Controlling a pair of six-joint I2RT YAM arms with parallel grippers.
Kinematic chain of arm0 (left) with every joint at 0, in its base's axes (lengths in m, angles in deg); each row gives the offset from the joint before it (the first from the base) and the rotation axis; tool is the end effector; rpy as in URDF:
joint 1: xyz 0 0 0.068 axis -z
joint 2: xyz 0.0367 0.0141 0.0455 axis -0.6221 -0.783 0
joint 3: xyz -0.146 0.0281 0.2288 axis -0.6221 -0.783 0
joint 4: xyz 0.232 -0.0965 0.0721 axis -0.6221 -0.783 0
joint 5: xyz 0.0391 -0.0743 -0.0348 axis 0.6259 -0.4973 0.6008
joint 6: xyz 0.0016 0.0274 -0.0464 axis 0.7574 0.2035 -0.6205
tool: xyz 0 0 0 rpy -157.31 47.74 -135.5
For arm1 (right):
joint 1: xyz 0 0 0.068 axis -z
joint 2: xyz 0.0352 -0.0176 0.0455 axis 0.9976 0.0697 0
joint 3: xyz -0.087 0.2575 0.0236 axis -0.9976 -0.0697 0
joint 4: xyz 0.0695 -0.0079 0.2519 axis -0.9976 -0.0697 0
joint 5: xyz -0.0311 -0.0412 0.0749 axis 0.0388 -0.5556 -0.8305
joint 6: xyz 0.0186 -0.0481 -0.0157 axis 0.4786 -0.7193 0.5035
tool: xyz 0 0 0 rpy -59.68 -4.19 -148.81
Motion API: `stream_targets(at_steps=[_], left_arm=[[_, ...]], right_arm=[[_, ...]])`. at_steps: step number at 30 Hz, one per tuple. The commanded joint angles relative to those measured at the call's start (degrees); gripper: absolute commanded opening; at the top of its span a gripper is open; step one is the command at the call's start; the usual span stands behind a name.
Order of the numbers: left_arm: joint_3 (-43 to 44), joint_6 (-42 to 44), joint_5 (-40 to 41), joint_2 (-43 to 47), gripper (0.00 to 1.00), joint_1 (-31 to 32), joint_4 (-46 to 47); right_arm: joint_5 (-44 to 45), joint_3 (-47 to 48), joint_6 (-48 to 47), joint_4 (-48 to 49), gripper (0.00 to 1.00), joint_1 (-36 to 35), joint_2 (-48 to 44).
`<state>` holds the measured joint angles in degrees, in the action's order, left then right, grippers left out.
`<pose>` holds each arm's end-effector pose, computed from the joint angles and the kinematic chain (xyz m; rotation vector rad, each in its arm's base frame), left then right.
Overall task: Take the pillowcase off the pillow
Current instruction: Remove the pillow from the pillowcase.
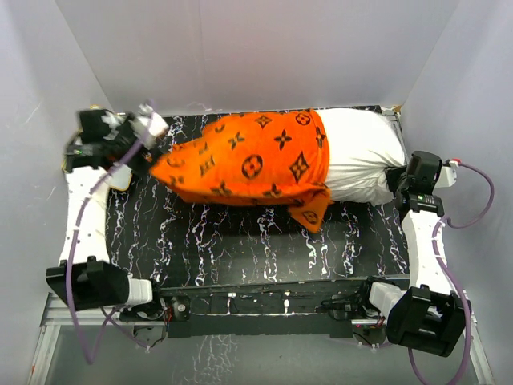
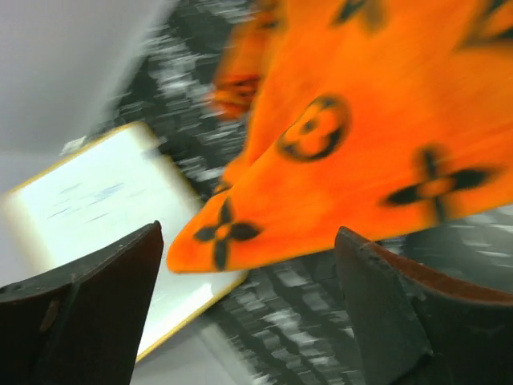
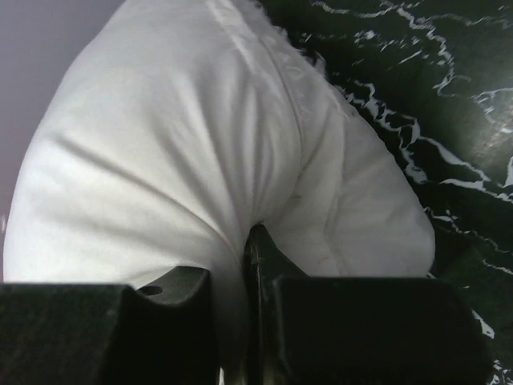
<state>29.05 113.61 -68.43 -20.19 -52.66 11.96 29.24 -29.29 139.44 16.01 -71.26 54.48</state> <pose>0.2871 0.0546 0.4262 0.9758 1.8143 0.1914 0.2210 -0.0608 0.2948 1.3675 1.7063 0.3842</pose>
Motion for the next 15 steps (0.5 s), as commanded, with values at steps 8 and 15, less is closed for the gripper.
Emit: stream_targets(at_steps=[8, 15], left_arm=[[-23.2, -6.1, -4.5, 9.1, 0.97, 25.7, -8.7], [-35.6, -11.4, 1.3, 14.9, 0.97, 35.7, -0.7]], right_arm=[[6.9, 3.2, 1.7, 6.8, 0.08, 1.7, -2.4], [5.9, 5.1, 1.2, 6.3, 0.08, 1.4, -2.4]])
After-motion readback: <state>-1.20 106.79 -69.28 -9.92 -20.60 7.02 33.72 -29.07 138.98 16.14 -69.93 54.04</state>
